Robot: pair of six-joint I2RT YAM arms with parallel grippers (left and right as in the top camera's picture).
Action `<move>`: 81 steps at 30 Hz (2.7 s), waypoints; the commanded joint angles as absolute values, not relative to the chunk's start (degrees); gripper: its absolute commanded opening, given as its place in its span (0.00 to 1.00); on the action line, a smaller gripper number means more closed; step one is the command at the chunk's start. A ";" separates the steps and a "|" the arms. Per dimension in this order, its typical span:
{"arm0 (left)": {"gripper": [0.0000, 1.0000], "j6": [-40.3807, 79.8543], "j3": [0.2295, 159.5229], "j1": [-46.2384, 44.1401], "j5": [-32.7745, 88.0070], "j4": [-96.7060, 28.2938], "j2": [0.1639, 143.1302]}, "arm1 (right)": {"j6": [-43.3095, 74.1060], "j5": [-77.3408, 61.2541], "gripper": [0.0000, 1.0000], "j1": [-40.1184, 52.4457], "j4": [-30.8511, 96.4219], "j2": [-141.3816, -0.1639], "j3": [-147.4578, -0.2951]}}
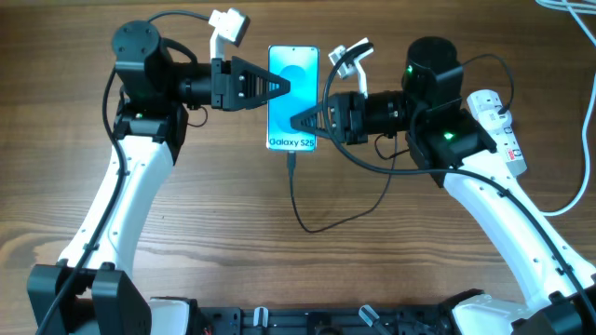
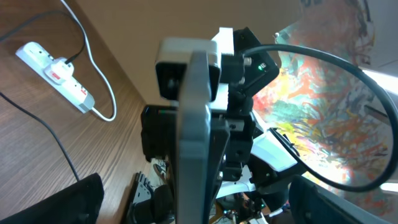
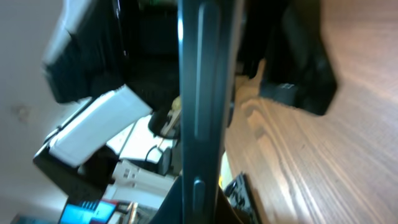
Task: Plug charger to phone and switch on socket
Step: 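Push the plug into the phone's port with the right gripper, then lower the phone flat onto the table and open the right gripper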
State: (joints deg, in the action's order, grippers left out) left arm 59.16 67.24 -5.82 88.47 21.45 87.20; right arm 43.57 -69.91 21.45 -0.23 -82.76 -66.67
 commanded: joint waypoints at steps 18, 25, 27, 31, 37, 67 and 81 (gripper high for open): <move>0.88 56.66 67.44 -10.09 90.37 21.65 86.78 | 53.95 -59.57 0.04 17.69 -11.27 -82.98 -67.11; 1.00 56.07 67.44 -5.54 90.35 21.41 87.07 | 47.57 -70.43 0.04 17.69 -0.95 -84.03 -67.11; 1.00 56.07 67.44 -3.40 90.37 21.39 87.07 | 40.56 -69.60 0.04 17.69 7.20 -84.18 -67.11; 1.00 55.35 67.44 0.95 90.35 19.84 87.07 | 25.58 -61.25 0.04 17.69 25.15 -85.54 -67.11; 1.00 45.69 67.37 2.11 87.57 9.06 87.13 | 15.00 -44.73 0.04 17.69 35.83 -89.32 -67.09; 1.00 30.22 67.37 2.11 24.97 -40.12 87.13 | 10.74 -46.57 0.06 17.72 31.57 -114.96 -67.05; 1.00 30.22 67.37 2.11 24.97 -40.12 87.13 | 10.68 -45.91 0.27 17.80 31.09 -114.96 -67.05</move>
State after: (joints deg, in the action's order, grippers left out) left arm 31.53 67.35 1.89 25.89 -40.12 87.29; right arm 11.64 -44.53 17.78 31.59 -114.32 -66.74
